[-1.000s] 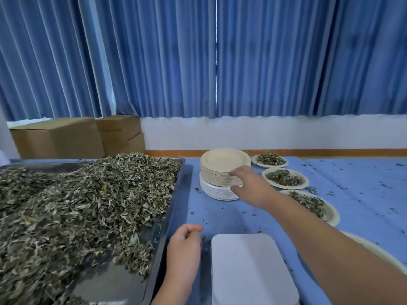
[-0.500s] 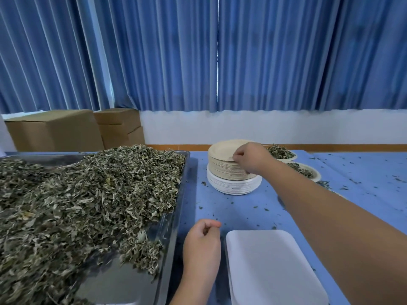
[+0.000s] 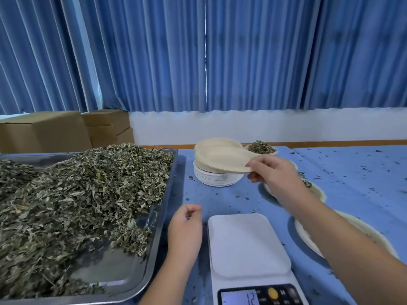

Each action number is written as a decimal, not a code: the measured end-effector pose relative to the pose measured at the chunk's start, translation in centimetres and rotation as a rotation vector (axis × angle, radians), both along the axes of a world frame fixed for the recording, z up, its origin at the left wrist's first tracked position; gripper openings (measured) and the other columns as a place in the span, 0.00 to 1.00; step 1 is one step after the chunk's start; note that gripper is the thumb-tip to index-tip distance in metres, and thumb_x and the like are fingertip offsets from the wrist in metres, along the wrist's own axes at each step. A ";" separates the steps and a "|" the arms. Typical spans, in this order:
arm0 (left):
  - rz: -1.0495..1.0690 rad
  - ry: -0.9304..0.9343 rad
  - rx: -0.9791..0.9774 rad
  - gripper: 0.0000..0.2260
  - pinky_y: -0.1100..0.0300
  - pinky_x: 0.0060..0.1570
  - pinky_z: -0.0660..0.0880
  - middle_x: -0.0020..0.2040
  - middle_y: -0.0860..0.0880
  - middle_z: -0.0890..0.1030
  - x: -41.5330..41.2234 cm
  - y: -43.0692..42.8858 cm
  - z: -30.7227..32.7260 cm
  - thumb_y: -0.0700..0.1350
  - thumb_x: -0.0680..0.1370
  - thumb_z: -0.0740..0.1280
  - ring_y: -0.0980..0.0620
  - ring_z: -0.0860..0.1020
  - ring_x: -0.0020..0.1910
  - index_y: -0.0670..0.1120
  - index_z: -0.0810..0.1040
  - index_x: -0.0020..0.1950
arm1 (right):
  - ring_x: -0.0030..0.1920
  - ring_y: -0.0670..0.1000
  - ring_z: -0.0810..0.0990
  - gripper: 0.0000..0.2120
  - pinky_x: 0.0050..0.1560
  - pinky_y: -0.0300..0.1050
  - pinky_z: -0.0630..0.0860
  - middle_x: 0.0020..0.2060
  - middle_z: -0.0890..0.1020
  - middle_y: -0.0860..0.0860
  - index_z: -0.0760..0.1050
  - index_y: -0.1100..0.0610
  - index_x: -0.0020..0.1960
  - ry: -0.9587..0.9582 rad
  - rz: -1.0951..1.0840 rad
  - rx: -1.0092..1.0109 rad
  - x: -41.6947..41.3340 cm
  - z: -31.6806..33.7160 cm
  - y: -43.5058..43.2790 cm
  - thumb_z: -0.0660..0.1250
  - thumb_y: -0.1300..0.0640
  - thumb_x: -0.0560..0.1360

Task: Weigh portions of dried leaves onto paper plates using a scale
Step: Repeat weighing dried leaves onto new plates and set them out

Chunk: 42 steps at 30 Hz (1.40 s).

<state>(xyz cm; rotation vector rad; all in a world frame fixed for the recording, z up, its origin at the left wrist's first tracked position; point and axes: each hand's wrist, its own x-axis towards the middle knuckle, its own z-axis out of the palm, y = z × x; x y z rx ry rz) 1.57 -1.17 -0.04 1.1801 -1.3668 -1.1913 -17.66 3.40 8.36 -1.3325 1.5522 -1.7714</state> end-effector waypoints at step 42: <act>-0.045 -0.134 0.091 0.16 0.64 0.22 0.63 0.35 0.47 0.79 1.8 0.6 -0.1 0.55 0.83 0.56 0.52 0.70 0.25 0.47 0.78 0.49 | 0.27 0.55 0.78 0.16 0.41 0.57 0.79 0.42 0.83 0.59 0.77 0.59 0.46 0.126 -0.172 0.396 -2.4 -5.7 7.7 0.63 0.46 0.79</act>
